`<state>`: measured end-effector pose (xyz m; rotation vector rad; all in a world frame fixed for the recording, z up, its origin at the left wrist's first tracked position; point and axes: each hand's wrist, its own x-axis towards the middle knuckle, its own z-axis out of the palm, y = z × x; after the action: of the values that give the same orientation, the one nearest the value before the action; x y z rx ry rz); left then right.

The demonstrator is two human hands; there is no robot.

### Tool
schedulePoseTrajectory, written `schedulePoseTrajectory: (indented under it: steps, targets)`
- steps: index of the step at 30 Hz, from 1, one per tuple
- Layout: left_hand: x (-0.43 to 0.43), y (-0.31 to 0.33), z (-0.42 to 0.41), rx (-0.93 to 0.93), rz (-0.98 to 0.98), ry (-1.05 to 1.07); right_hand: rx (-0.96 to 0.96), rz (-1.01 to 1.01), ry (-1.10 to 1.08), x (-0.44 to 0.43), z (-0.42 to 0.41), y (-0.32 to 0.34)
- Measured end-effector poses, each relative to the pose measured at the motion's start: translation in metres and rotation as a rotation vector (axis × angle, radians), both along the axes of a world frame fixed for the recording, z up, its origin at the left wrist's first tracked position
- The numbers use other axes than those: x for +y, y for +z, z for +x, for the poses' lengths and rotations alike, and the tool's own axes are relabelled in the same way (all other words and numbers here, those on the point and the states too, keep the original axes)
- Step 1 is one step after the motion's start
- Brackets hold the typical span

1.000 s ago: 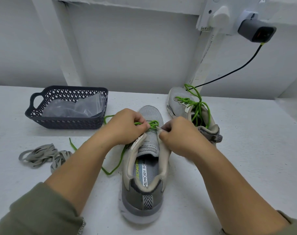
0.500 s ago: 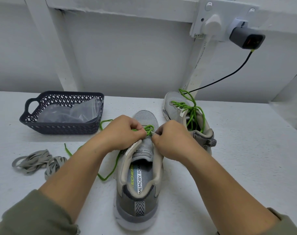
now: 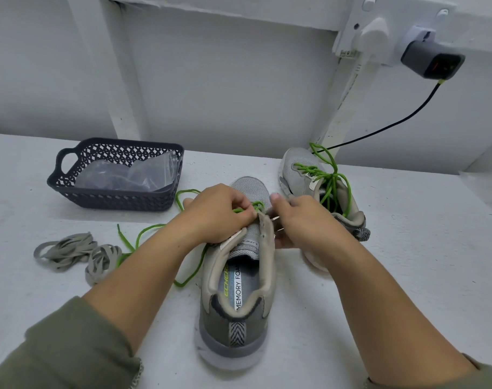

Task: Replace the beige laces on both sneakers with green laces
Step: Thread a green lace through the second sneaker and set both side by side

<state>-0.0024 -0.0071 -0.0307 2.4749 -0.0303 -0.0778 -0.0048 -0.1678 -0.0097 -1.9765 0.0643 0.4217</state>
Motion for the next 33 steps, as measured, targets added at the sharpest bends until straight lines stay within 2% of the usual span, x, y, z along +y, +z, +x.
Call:
schedulePoseTrajectory:
  steps: [1,8,12,14,18,20,22,25,28,29,33]
  targets:
    - [0.000,0.000,0.000,-0.004,-0.001,-0.006,0.000,0.009,-0.001,0.000,0.001,-0.001]
    - [0.026,0.007,-0.005,-0.040,-0.099,-0.078,-0.200,-0.355,0.007,0.000,0.000,-0.008]
    - [0.040,-0.002,-0.021,0.021,-0.143,-0.084,-0.266,-0.773,0.128,0.007,-0.018,-0.007]
    - [0.038,-0.005,-0.026,0.014,-0.119,-0.040,-0.226,-0.849,0.207,0.007,-0.029,-0.005]
    - [0.038,-0.003,-0.030,-0.076,-0.021,0.010,-0.244,-0.911,0.237,0.005,-0.028,0.001]
    - [0.038,-0.003,-0.030,-0.101,-0.005,0.021,-0.390,-0.876,0.182,0.008,-0.019,-0.004]
    - [0.038,-0.006,-0.030,-0.110,0.004,0.016,-0.498,-0.828,0.225,0.011,-0.011,-0.008]
    - [0.038,-0.012,-0.027,-0.118,0.072,-0.034,-0.409,-0.811,0.262,0.006,-0.008,-0.010]
    - [0.037,-0.016,-0.024,-0.119,0.119,-0.062,-0.242,-0.906,0.225,0.000,-0.018,-0.006]
    - [0.038,-0.017,-0.024,-0.119,0.125,-0.059,-0.249,-0.903,0.202,0.000,-0.022,-0.004]
    - [0.037,-0.019,-0.023,-0.135,0.131,-0.047,-0.494,-0.812,0.150,0.010,-0.011,-0.006]
